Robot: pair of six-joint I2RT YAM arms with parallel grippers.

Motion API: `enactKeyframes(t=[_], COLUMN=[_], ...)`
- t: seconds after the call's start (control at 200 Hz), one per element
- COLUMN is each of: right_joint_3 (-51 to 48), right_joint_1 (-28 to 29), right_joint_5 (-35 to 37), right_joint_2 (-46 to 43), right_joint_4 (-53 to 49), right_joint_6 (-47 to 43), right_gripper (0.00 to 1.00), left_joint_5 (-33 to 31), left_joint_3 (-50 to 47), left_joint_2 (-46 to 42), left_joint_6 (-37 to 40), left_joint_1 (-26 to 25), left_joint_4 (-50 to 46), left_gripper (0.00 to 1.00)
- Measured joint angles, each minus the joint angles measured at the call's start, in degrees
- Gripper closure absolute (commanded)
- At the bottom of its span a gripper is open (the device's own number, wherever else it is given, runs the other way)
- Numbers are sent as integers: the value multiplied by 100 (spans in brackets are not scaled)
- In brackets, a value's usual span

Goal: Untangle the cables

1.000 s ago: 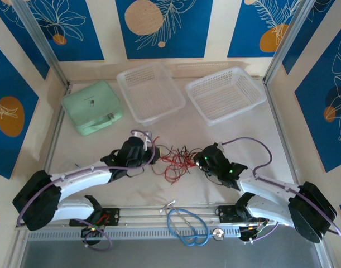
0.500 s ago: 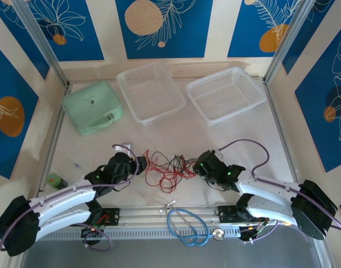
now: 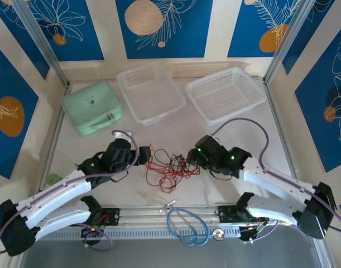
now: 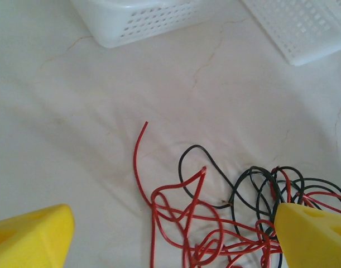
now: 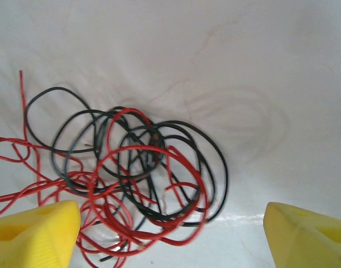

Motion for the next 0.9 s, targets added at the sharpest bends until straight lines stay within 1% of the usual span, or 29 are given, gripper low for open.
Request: enactKeyframes(t=[0.135,0.245,0.38,0.545,0.585,0.665,0.765,0.835,0.9], right_joint_3=[1102,1650,1727,1718,1707,1659,1580,1491,1381], right_joint_1=[114,140,133,92,79,26,-39,-87,-131], right_joint_5=[-140,-332,-693,-1104,-1165,-1274,-1316,-1316,-1316], right_joint_2=[1182,1943,2511,3108,3187,3283,3351,3364,3364], right_joint_4=[-232,-236,-203,-31,39,221,407,525,645], right_joint_6=[-330,-389,-251,26,83,210,319,378,444], right_gripper=[14,15,16,19,21,25,32,38,49], left_joint_5=[79,76,118,310,358,450,374,317,315], left_joint_3=[374,413,411,328,262,120,81,72,57], left_joint_2=[885,1486,2065,2741,2881,3134,3254,3257,3270], left_joint_6=[-20,-85,-190,-323,-345,-433,-470,-496,-472], left_joint_1=[0,0,11,13,15,17,39,46,66], left_joint_4=[-188,-256,-92,656,879,1252,1390,1379,1460], left_gripper=[4,4,4,5,7,13,26,44,58])
